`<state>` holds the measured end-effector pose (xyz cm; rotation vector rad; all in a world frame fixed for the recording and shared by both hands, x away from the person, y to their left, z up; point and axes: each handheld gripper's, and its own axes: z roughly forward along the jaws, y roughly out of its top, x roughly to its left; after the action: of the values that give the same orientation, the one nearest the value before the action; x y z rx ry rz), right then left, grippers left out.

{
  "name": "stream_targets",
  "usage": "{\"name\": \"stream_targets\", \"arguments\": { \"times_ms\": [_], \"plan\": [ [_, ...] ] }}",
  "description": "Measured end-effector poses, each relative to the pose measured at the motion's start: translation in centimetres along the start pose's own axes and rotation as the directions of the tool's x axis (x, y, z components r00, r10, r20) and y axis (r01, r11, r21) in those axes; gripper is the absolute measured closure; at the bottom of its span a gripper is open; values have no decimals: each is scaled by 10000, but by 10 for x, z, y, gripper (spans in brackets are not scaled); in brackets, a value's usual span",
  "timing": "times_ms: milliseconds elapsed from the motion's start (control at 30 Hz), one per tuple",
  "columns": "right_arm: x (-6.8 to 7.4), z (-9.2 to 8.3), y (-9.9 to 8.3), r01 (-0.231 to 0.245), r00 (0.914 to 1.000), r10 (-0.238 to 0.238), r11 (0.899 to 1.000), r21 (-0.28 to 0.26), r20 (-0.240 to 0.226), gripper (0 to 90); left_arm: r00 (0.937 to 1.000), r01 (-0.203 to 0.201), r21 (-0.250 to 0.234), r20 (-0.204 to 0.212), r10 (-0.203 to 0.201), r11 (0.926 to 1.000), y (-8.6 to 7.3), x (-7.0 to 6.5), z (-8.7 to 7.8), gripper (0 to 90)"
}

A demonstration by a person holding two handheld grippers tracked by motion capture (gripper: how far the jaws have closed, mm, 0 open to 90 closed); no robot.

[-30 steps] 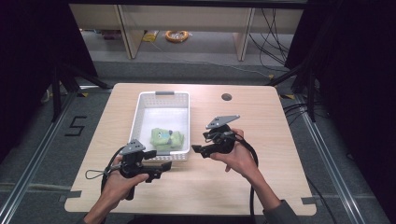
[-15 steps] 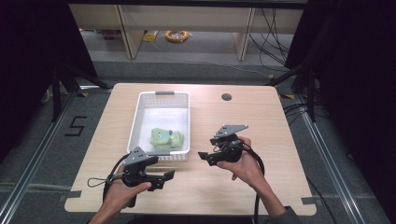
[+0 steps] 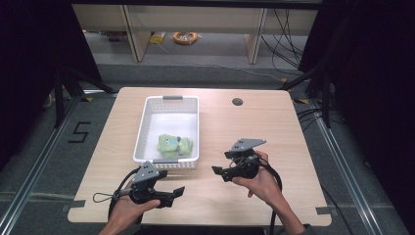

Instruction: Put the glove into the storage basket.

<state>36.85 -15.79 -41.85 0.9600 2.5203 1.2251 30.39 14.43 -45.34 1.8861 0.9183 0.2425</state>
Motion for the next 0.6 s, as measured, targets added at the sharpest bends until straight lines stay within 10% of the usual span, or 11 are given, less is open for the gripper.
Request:
{"name": "stream_targets", "arguments": {
  "times_ms": [600],
  "plan": [
    [-4, -12, -29, -199, 9997, 204, 9993, -322, 140, 271, 9998, -182, 374, 122, 177, 9991, -15, -7, 2, 149]
  ]
}}
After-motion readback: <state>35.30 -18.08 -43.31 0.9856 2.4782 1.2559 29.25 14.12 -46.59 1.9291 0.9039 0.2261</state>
